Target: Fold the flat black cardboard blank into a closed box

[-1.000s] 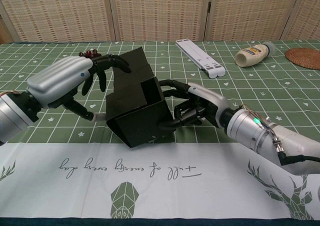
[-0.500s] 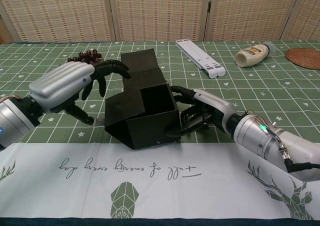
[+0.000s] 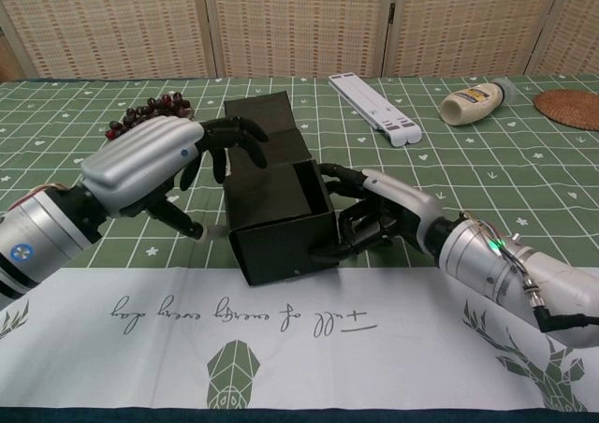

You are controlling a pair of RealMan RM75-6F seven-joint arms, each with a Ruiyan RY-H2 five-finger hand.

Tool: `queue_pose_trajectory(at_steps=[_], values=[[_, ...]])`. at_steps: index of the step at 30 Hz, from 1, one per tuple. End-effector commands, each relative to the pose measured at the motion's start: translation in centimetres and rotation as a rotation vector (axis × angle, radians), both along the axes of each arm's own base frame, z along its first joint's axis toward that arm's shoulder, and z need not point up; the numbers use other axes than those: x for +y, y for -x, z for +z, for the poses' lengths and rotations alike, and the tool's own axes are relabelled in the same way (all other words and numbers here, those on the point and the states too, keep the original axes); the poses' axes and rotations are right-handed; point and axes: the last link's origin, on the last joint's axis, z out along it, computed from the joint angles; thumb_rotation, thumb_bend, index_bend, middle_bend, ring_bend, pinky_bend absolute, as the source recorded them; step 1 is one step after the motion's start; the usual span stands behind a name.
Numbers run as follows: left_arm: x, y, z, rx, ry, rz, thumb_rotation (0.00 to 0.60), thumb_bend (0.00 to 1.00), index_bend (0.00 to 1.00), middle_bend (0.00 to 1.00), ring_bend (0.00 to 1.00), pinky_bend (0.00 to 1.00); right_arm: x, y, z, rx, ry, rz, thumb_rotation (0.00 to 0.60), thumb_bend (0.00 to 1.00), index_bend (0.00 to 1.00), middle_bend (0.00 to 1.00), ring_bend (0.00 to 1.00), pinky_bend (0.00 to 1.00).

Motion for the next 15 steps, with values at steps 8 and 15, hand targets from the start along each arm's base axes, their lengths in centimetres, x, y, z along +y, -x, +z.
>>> queue_pose_trajectory(at_steps=[8,15], values=[[0.4,-1.0,0.3,0.034,-0.02,-0.054,0.6,0.03,0.45,0.33,0.52,0.66,0.1,0.0,-0.1,-0.005,-0.005,-0.006,0.6,0.29,0.09,0.34,0.72,0.94],[0.5,-1.5,0.6,0.072,-0.046,-0.078,0.6,0.03,0.5,0.42,0.56,0.66,0.1,-0.1,-0.1,-0.005,-0.006,-0.004,0.6,0.29,0.09,0.34,0.72,0.94]])
